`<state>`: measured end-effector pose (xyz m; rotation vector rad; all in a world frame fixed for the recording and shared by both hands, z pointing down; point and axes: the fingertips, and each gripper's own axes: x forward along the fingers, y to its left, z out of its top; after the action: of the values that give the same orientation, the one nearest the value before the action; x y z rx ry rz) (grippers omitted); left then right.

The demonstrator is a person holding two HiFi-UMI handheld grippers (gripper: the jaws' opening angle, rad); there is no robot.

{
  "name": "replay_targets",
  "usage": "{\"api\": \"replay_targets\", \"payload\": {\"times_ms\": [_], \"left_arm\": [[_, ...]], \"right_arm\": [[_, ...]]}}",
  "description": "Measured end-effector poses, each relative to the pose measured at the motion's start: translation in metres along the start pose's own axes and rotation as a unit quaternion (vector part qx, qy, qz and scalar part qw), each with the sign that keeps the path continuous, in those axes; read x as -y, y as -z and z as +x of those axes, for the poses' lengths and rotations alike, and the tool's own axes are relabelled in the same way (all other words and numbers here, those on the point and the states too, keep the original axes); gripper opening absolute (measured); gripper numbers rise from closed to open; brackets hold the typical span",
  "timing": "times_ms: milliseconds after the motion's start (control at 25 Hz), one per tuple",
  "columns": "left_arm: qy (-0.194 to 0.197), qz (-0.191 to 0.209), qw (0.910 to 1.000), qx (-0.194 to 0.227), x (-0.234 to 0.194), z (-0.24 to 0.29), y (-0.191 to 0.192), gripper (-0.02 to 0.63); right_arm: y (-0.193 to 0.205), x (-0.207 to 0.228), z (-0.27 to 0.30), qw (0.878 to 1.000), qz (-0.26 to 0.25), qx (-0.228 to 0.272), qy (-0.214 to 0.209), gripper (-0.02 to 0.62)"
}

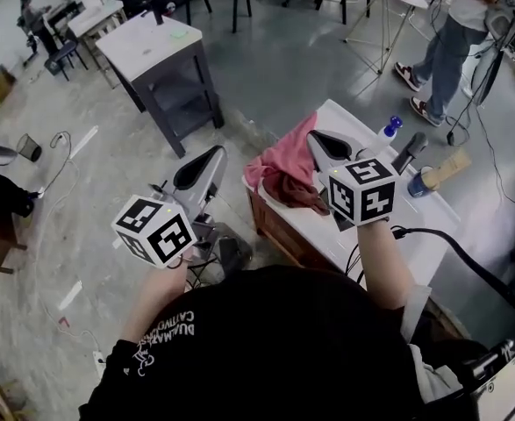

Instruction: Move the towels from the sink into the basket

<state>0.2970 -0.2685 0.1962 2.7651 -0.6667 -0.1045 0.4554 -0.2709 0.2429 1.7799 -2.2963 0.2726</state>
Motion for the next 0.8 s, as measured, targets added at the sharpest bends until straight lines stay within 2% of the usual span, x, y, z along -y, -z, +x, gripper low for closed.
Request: {"api": "replay_targets", "payload": {"times_ms": [240,360,800], "left_arm": [[-0.034,-0.043,0.9978,-0.038,-0.028,0.009,0.035,0.002],[-0.043,-0.048,0.9964,-0.055,-0.036,0.013,0.047,0.002],[-0.055,-0.084,0.9914,-0.084,-0.051,0.020,0.075,0.002]], "right_arm": [[0.042,0.020,0.030,0.999,0.023,-0.040,-0.001,0.008],[0.065,0.026,0.043,0.997,0.040,-0.065,-0.005,0.008],[0.124,0.025,0.072,0.989,0.068,-0.128,-0.023,0.008]]}}
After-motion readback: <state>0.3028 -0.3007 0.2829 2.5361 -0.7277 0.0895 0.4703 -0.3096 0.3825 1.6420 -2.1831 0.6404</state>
